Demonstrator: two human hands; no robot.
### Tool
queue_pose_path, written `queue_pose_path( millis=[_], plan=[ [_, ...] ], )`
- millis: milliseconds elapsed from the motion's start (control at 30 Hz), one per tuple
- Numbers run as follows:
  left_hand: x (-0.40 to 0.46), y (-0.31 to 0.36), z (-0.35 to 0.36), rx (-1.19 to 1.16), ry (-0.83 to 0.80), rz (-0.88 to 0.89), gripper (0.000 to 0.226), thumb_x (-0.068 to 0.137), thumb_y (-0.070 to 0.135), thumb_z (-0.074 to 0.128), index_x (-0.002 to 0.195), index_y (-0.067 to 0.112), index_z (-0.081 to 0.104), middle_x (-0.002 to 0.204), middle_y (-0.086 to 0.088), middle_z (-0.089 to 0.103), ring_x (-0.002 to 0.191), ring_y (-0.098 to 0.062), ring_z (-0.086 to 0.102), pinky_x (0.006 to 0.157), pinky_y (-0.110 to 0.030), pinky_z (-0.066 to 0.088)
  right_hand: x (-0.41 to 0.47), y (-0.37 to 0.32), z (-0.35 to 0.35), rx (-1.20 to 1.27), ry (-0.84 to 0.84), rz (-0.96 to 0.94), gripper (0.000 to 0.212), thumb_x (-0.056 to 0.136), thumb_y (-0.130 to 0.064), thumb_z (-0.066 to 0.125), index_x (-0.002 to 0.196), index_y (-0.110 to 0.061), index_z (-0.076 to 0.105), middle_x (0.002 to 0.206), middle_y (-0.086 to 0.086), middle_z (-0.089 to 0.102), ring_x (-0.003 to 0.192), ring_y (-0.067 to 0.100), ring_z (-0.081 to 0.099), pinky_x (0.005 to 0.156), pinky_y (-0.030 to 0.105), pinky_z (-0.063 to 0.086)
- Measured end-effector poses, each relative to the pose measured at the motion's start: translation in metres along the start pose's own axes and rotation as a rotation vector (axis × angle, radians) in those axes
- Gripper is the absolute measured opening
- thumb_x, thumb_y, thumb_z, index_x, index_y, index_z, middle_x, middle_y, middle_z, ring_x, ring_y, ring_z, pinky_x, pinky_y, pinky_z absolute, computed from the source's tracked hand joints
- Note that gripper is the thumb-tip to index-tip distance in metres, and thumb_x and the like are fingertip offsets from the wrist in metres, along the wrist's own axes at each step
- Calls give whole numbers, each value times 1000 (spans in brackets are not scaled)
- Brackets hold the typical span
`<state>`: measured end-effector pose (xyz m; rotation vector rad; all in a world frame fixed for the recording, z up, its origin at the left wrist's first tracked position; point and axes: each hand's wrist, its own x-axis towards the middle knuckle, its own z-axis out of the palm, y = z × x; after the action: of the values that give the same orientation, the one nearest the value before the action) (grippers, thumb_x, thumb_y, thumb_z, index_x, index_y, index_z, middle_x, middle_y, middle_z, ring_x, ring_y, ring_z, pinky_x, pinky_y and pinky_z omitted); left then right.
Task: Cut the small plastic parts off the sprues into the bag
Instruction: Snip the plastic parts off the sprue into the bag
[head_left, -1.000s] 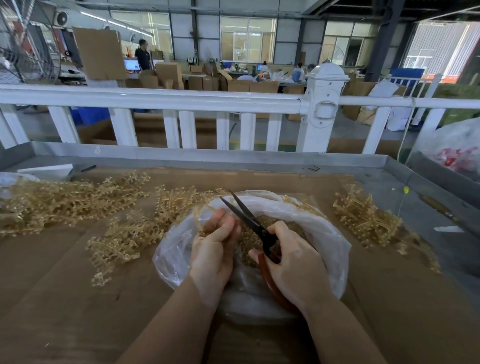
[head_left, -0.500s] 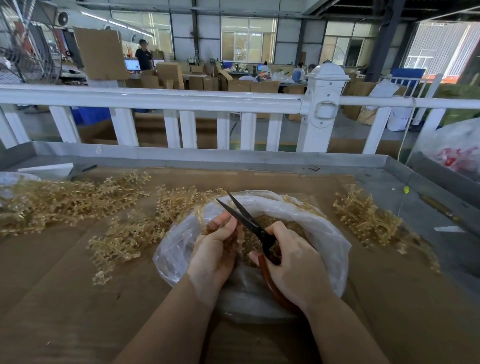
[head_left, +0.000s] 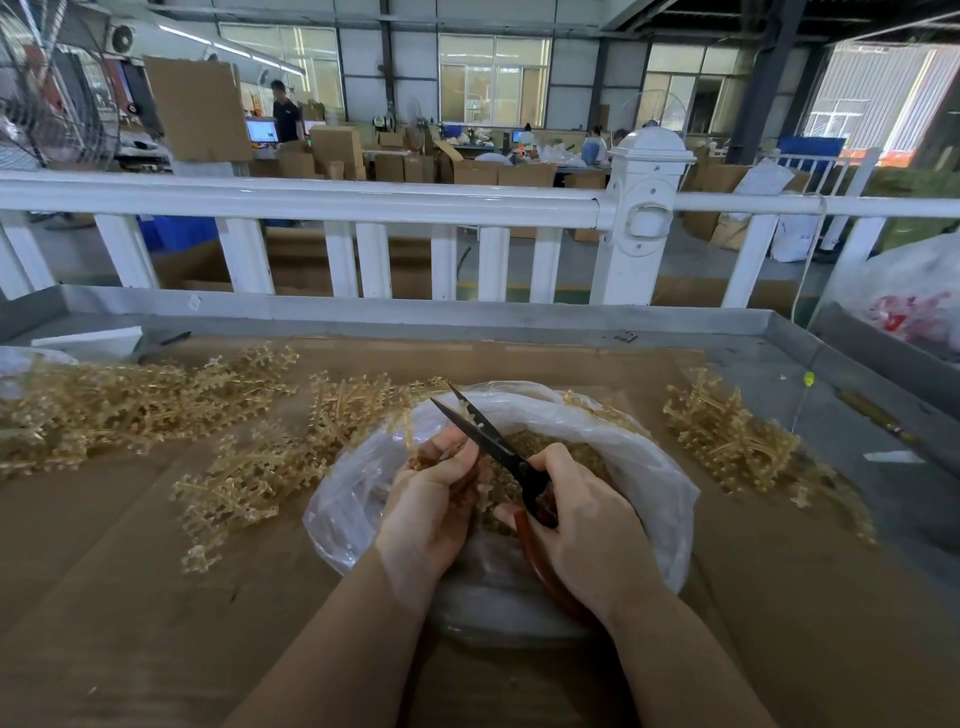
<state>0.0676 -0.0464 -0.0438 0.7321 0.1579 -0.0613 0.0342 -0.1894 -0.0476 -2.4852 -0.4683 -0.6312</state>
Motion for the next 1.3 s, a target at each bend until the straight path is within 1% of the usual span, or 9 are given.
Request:
queue_pose_path(
  millis=[233,400,567,700,833,933,1033,1133,1300],
  plan=[
    [-3,4,-1,-5,-119,-49,27,71,-2,56,96,3,63,68,-6,69,55,-12,66,50,-19,52,0,-2,0,33,5,12,35,82,-46,66,104,-22,53,95,-9,63,85,4,57,67,4,36],
    [-2,2,-3,6,-102,-48,21,71,-3,57,87,7,65,72,-7,71,60,-15,69,52,-23,54,0,-2,1,8,-14,7,35,83,-49,62,105,-23,52,95,-11,61,84,1,54,66,2,35],
    [-1,1,-3,26,-104,-39,21,70,-2,57,88,7,65,73,-8,72,62,-16,70,53,-23,55,0,-1,2,-1,0,1,34,84,-43,65,106,-20,53,96,-7,65,87,7,61,71,13,46],
    [1,1,-4,60,-87,-51,28,68,1,60,94,7,66,82,-9,70,69,-17,67,65,-27,55,2,0,2,-11,-14,-3,36,84,-44,64,108,-19,53,95,-4,66,86,10,63,72,22,51],
    [0,1,-4,43,-80,-51,31,67,1,61,97,4,66,80,-9,72,65,-15,70,56,-23,56,3,1,2,-20,-20,-5,37,85,-47,60,107,-19,51,95,-4,67,86,11,64,72,24,52],
    [-2,2,-2,34,-85,-48,34,68,0,61,102,3,65,82,-10,72,67,-16,71,56,-23,55,2,2,2,-32,-16,-1,36,84,-45,64,106,-19,52,92,-4,67,83,11,64,68,17,49],
    [-3,3,-1,6,-84,-47,24,75,-5,57,96,2,65,75,-9,73,62,-15,70,51,-21,54,1,2,2,-30,1,1,37,81,-43,70,104,-20,55,92,-8,68,82,6,63,67,3,34],
    [-4,3,-1,1,-64,-46,22,87,-10,48,92,3,65,69,-7,71,57,-14,68,50,-19,52,0,1,0,-18,2,-3,37,79,-48,69,103,-23,56,93,-11,67,82,3,61,68,2,33],
    [-5,3,1,20,-35,-37,23,87,-11,47,87,5,63,65,-5,69,53,-12,66,48,-18,51,0,1,-2,0,-12,-2,36,79,-55,62,99,-27,53,90,-14,63,79,-3,52,62,-1,33]
  ],
)
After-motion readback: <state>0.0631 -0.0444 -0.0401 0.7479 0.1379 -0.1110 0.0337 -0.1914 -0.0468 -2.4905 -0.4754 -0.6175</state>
